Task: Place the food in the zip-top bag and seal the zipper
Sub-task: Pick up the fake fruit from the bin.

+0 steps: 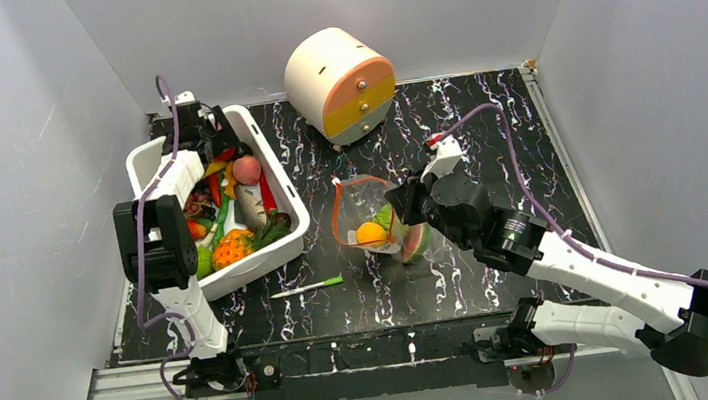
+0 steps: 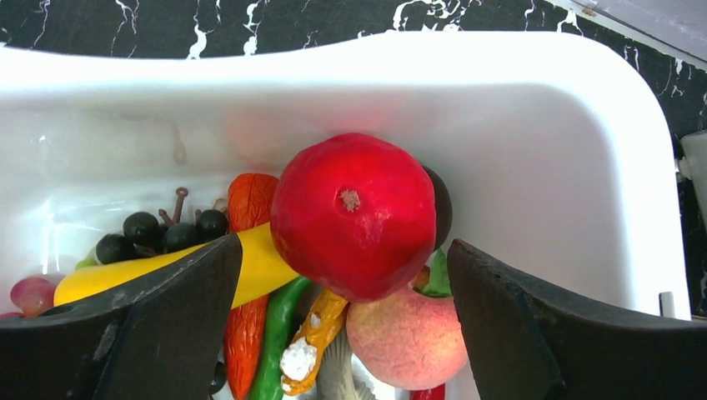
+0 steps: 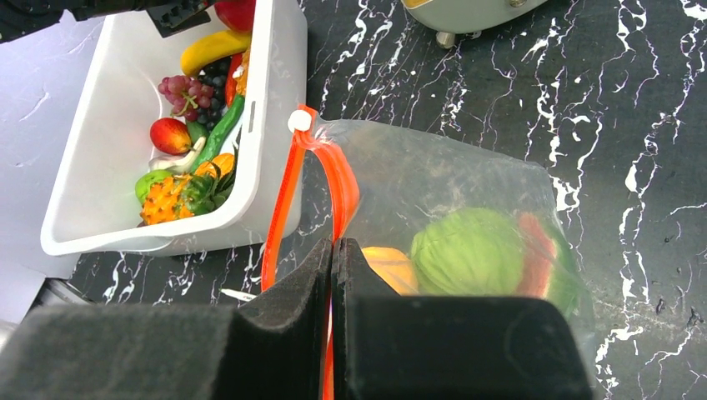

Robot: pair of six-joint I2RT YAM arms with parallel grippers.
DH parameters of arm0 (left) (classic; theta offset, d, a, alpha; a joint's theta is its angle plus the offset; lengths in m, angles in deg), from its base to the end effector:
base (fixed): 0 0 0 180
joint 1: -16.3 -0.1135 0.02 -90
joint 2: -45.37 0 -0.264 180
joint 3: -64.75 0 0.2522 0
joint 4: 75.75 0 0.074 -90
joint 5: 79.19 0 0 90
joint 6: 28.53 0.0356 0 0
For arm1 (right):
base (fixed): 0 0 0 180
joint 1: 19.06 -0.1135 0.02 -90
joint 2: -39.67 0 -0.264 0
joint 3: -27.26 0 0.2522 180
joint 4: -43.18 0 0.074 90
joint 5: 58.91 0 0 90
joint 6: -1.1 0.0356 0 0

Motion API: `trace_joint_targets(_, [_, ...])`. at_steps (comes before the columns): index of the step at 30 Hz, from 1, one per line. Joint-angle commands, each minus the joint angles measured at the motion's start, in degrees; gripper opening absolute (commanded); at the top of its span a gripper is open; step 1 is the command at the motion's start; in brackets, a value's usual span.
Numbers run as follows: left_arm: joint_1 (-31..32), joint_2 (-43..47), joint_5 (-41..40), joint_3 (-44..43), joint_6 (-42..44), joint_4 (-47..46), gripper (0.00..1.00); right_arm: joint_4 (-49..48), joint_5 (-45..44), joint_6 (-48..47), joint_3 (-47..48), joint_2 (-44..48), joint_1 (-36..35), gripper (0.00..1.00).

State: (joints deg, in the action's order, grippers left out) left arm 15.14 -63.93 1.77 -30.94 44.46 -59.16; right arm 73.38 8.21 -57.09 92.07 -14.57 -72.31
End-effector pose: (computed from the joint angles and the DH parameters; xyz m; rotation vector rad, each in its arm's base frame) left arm 0.4465 0.0146 0.2484 -0.4235 2.0473 -0.0021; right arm 0.1393 0.1634 0.3381 -0.0878 1.9332 0.6273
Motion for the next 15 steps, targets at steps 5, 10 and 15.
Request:
trace_joint_targets(5, [-0.31,-2.91,-0.94,-3.98,2.98,-4.23,0.89,-2.56,-1.11,0.70,1.69,0.68,-0.18,0.00])
trace_joint_targets(10, [-0.26,-4.77,-0.20,-5.34,3.01,-4.02,0.77,-2.56,-1.37,0.36,2.51,0.46,-0.18,0.00])
trace_joint_targets(15, [-0.27,-4.36,0.52,-6.26,2.38,-2.79,0.58,-2.27,-1.27,0.36,2.41,0.72,-0.18,0.00])
